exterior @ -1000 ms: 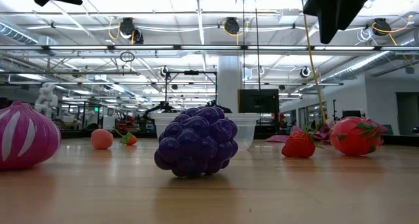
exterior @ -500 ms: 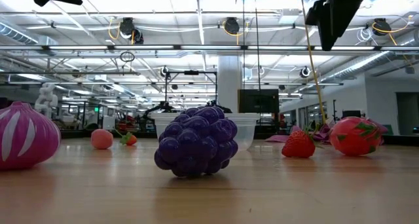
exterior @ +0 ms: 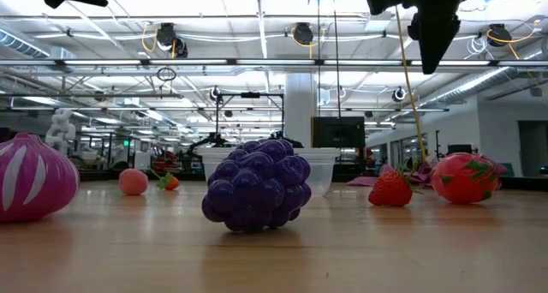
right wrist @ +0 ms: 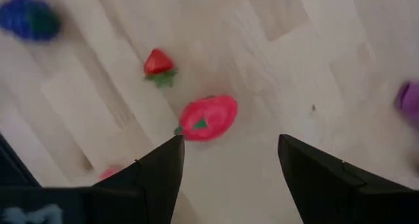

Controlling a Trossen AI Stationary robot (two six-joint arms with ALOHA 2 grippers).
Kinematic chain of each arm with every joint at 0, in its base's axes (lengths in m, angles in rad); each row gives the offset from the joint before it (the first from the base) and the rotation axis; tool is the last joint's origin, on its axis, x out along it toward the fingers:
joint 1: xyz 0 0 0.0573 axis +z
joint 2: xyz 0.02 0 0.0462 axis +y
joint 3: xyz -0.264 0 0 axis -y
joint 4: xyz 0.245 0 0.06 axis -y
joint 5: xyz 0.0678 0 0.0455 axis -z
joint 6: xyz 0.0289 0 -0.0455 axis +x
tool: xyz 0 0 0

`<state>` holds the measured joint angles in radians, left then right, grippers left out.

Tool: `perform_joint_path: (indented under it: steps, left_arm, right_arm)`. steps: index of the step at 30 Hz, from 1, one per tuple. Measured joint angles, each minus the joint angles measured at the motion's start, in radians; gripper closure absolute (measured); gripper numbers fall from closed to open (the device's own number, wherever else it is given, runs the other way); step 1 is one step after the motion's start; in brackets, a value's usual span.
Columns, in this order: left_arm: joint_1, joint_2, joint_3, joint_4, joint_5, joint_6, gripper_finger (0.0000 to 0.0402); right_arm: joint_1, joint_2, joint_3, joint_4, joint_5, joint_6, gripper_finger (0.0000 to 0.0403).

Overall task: Pick and placing Produce into tupperware
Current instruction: Put the red dragon fruit into the transparent container

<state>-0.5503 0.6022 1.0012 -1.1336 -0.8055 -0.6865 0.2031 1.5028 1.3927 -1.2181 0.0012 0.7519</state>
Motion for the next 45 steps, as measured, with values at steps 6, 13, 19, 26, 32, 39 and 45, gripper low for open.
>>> perform_joint_path:
  steps: [6, 13, 19, 26, 32, 39, 45]
  left_arm:
    - [0.000, 0.000, 0.000, 0.000, 0.000, 0.000, 0.0231]
    - [0.000, 0.000, 0.000, 0.000, 0.000, 0.001, 0.0231]
    - [0.000, 0.000, 0.000, -0.001, 0.001, 0.019, 0.0231]
    - [0.000, 0.000, 0.000, -0.001, 0.002, 0.019, 0.0231]
    - [0.000, 0.000, 0.000, 0.000, 0.002, 0.019, 0.0231]
    - [0.000, 0.000, 0.000, 0.000, 0.002, 0.020, 0.0231]
    - [0.000, 0.000, 0.000, 0.000, 0.003, 0.020, 0.0231]
  right_arm:
    - [0.008, 0.000, -0.072, 0.050, -0.038, 0.276, 0.0163]
    - [0.006, -0.006, -0.211, 0.148, -0.210, 0.419, 0.0159]
    - [0.006, -0.006, -0.293, 0.308, -0.242, 0.465, 0.0159]
    - [-0.008, -0.006, -0.371, 0.445, -0.242, 0.471, 0.0160]
    - [-0.040, -0.006, -0.413, 0.461, -0.242, 0.451, 0.0166]
    - [-0.052, -0.006, -0.435, 0.501, -0.242, 0.440, 0.0167]
    - [-0.052, -0.006, -0.435, 0.519, -0.242, 0.439, 0.0167]
